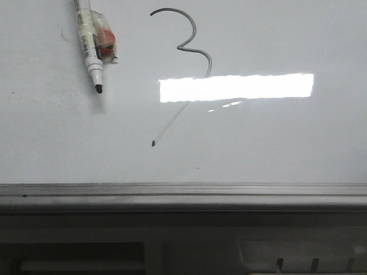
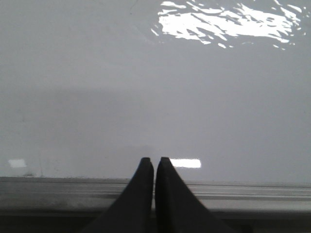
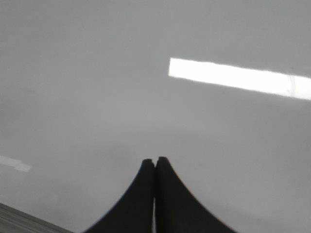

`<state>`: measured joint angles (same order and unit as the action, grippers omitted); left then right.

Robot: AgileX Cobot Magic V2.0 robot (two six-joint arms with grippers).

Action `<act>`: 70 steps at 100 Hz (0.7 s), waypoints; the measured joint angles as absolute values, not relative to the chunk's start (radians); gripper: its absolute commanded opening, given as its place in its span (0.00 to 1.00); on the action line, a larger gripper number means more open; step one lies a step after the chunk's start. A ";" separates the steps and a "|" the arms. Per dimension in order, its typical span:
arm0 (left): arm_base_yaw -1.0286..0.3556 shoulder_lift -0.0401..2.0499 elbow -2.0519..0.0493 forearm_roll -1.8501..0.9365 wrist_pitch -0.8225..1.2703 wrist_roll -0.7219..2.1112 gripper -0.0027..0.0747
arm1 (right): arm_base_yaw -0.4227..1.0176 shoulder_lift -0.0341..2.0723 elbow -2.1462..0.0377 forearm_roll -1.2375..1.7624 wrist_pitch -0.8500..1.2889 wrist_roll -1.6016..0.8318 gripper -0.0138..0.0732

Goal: Write number 3 on whiteboard

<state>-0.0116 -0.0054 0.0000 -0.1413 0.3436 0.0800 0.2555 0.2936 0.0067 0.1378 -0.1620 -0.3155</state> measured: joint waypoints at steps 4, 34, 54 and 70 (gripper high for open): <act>-0.012 -0.005 0.000 -0.141 0.344 0.080 0.01 | 0.231 0.252 0.007 0.119 -0.137 -0.308 0.09; -0.012 -0.005 0.000 -0.141 0.344 0.080 0.01 | 0.088 0.005 0.007 0.021 0.209 -0.087 0.09; -0.012 -0.005 0.000 -0.141 0.344 0.080 0.01 | 0.064 -0.008 0.007 -0.010 0.326 -0.035 0.09; -0.012 -0.005 0.000 -0.141 0.344 0.080 0.01 | 0.064 -0.009 0.007 -0.010 0.326 -0.035 0.09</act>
<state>-0.0116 -0.0054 0.0000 -0.1413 0.3436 0.0800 0.0636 -0.0088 0.0067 -0.0103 0.3256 -0.0350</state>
